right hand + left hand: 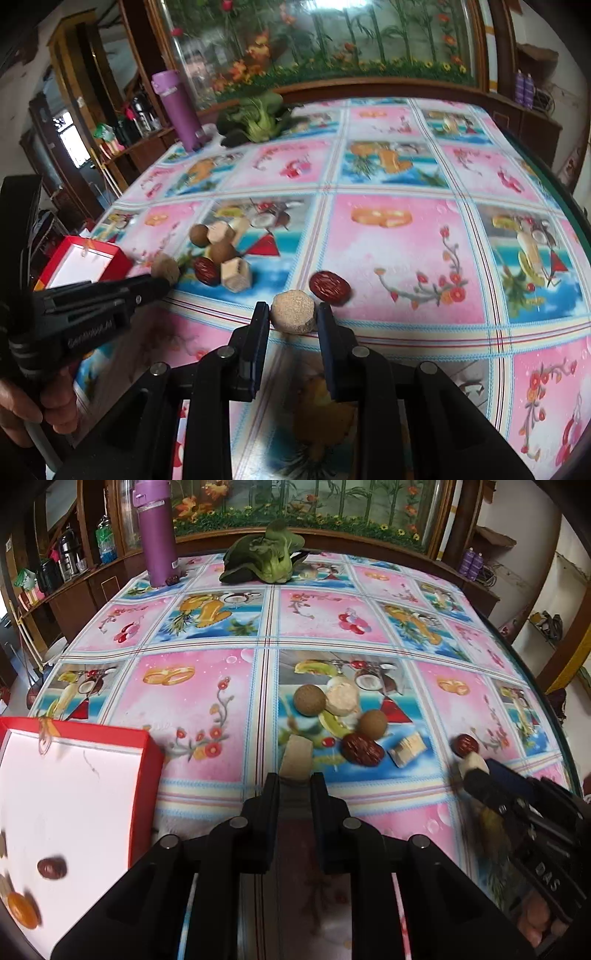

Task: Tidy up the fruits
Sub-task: 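Hold the beige slice in the right tool while the left tool reaches for a beige piece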

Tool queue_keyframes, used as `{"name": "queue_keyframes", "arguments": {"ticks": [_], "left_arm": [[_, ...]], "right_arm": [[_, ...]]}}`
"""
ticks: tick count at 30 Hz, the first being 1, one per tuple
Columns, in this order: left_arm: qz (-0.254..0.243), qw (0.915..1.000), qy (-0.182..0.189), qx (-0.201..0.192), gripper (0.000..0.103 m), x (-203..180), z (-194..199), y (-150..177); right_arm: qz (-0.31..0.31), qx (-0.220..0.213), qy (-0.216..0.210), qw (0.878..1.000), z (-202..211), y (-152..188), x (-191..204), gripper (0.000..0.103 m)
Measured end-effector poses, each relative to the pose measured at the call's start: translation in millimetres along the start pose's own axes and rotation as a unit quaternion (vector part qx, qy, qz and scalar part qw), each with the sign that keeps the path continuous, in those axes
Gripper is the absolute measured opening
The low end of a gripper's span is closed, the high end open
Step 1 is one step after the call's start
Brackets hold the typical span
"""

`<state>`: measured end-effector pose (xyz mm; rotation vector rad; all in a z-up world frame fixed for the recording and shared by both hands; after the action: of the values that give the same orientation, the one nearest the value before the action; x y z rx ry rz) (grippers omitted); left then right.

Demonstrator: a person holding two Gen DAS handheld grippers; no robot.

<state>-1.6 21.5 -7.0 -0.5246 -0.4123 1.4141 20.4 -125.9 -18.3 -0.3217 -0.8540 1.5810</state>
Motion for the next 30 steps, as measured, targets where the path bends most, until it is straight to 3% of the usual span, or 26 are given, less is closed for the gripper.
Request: {"name": "queue_keyframes", "arguments": {"ticks": [7, 14, 15, 17, 19, 30], "left_arm": [[-0.012, 0.9996, 0.011, -0.025, 0.014, -7, 37, 19], [-0.011, 0.9997, 0.013, -0.017, 0.015, -4, 34, 21], [-0.017, 0.9996, 0.016, -0.016, 0.016, -6, 34, 20], [-0.02, 0.9996, 0.017, -0.006, 0.031, -9, 31, 17], [-0.011, 0.9996, 0.025, -0.011, 0.058, -10, 31, 15], [0.002, 0.9999, 0.004, 0.013, 0.06, -5, 1, 10]], "right_arm": [[0.005, -0.009, -0.005, 1.0, 3, -1, 3, 0.025], [0.0, 0.002, 0.0, 1.0, -2, 2, 1, 0.025], [0.002, 0.005, 0.001, 1.0, -3, 2, 1, 0.025], [0.004, 0.013, 0.004, 1.0, -6, 3, 2, 0.025], [0.003, 0.02, 0.008, 1.0, -8, 4, 0, 0.025], [0.007, 0.028, 0.011, 1.0, -10, 6, 1, 0.025]]}}
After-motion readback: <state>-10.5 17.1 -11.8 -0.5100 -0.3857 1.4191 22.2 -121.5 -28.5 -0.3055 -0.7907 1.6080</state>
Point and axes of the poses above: each gripper's, at about its wrist camera, not at the fingertips, and z roughly against the way its jaws point, x to its left, y to its underside, the point moved 4 cm from there along -z, roughly the way its jaws point, and after that the axes turned 4 degrees about -z, right-handed, at the moved point
